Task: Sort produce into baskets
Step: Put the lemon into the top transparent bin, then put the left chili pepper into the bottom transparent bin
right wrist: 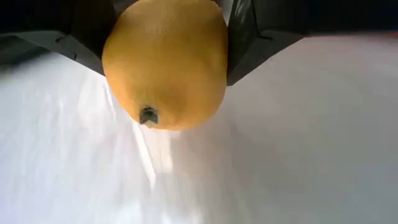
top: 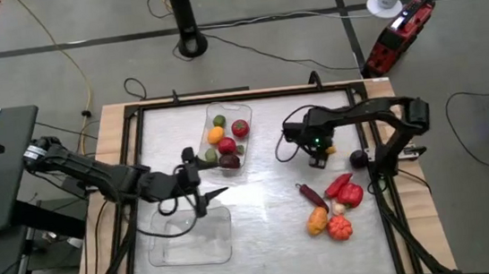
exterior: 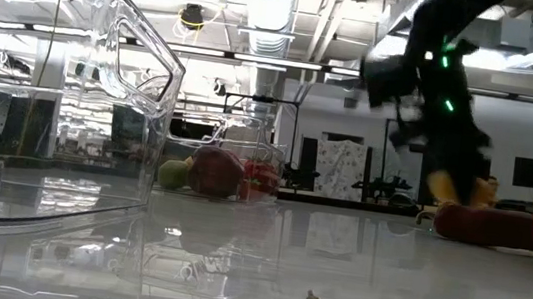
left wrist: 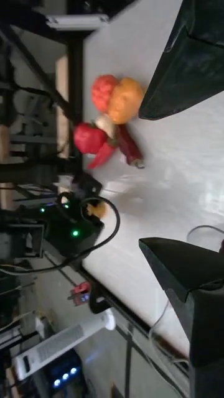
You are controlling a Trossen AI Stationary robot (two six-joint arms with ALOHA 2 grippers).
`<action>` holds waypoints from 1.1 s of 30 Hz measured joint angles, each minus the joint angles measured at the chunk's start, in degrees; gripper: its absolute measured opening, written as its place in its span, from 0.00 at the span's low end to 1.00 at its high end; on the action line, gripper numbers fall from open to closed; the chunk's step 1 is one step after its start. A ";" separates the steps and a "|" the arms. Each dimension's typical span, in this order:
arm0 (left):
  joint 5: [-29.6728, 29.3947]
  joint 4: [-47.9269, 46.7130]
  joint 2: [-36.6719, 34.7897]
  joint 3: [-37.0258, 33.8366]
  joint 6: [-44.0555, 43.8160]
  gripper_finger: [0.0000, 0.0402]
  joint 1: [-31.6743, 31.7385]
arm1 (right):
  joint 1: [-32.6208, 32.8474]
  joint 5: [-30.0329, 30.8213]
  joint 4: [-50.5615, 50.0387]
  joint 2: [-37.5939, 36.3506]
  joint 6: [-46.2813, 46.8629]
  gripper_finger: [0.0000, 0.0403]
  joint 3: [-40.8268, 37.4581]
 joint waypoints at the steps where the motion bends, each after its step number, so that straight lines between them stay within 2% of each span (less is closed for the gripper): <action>1: -0.52 -0.28 -1.07 0.00 0.08 0.78 -0.53 | 0.76 -0.76 1.96 -1.15 -0.02 0.64 1.28; 8: -3.23 -0.08 -4.10 -1.52 1.69 0.78 -2.96 | 5.60 -1.04 24.33 -4.10 -2.33 0.64 8.43; 12: -3.08 3.05 -4.08 -2.96 3.44 0.78 -2.94 | 6.37 -4.81 36.53 -0.62 -5.56 0.64 12.82; 16: -2.75 3.85 -4.23 -3.45 4.76 0.78 -2.94 | 6.13 -5.64 41.88 4.25 -10.08 0.64 19.38; 21: -2.62 3.19 -4.52 -3.45 4.68 0.78 -2.94 | 5.17 -7.29 43.29 11.57 -12.95 0.65 27.40; 26: -2.55 1.90 -4.52 -3.48 3.70 0.78 -2.94 | 3.79 -11.07 40.44 17.66 -13.22 0.71 34.18; 33: -2.84 1.46 -4.52 -3.45 4.07 0.78 -2.85 | 3.10 -11.40 34.74 16.93 -13.96 0.79 36.08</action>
